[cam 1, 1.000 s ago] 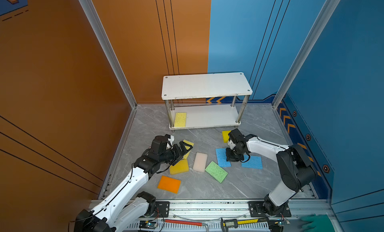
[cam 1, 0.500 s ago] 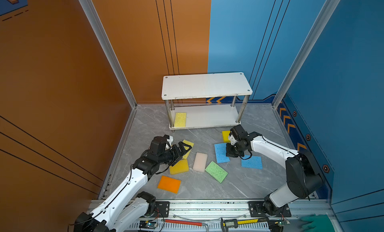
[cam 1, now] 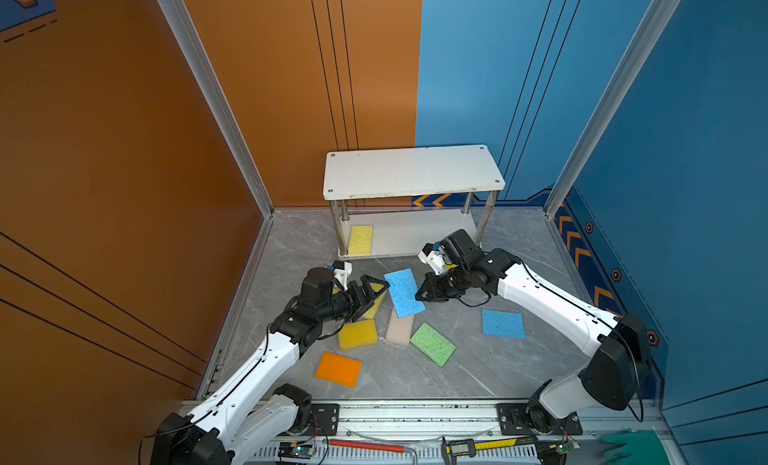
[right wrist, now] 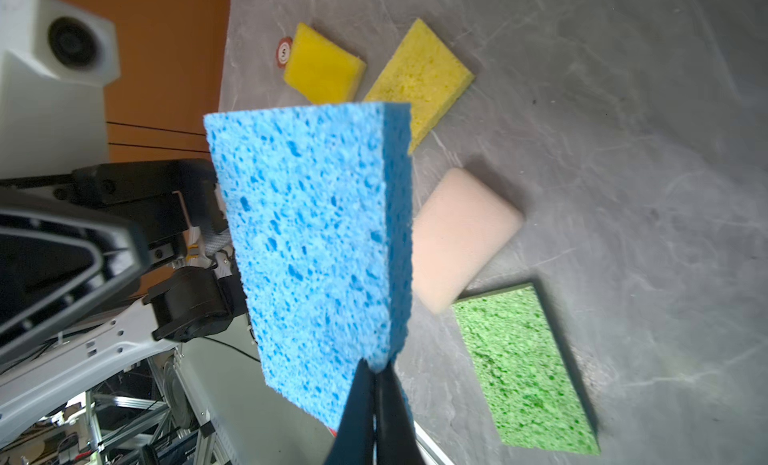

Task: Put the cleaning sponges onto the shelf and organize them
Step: 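Lift the blue sponge upright with the right gripper toward the shelf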

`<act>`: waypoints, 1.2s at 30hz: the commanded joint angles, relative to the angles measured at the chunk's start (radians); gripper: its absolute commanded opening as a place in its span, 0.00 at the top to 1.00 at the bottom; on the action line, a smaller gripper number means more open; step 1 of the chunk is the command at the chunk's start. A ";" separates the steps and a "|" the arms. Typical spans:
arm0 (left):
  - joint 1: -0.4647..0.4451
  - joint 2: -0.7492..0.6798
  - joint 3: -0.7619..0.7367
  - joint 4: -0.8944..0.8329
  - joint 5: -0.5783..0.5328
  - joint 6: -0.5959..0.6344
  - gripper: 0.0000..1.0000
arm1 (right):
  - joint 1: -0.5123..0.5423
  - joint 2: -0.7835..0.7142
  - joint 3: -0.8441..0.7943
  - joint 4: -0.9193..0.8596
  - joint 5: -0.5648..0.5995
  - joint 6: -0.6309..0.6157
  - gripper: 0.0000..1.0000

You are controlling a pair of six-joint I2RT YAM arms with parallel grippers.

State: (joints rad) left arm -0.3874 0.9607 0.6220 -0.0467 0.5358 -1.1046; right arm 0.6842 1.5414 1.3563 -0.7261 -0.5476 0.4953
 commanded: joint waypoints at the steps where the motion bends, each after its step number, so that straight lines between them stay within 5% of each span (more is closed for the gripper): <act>1: -0.005 0.000 -0.008 0.060 0.020 -0.016 0.09 | 0.044 0.030 0.055 -0.040 -0.054 0.015 0.97; 7: 0.008 -0.029 -0.031 0.109 -0.011 -0.057 0.32 | 0.071 0.057 0.087 -0.039 -0.068 0.026 0.97; 12: 0.021 -0.051 -0.045 0.135 -0.020 -0.077 0.74 | 0.080 0.078 0.113 -0.038 -0.074 0.031 0.96; 15: 0.034 -0.065 -0.058 0.135 -0.020 -0.084 0.88 | 0.078 0.084 0.124 -0.036 -0.072 0.038 0.96; 18: 0.047 -0.076 -0.062 0.135 -0.015 -0.086 0.95 | 0.074 0.083 0.126 -0.026 -0.080 0.051 0.90; 25: 0.092 -0.090 -0.059 0.189 0.007 -0.110 0.97 | 0.025 0.033 0.045 0.156 -0.185 0.189 0.41; 36: 0.160 -0.057 -0.021 0.347 0.077 -0.195 0.97 | -0.020 -0.045 -0.167 0.654 -0.332 0.514 0.35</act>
State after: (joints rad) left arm -0.2356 0.8986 0.5735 0.2379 0.5713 -1.2812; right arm 0.6586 1.5215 1.2171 -0.2604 -0.8215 0.8951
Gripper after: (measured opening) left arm 0.058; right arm 0.655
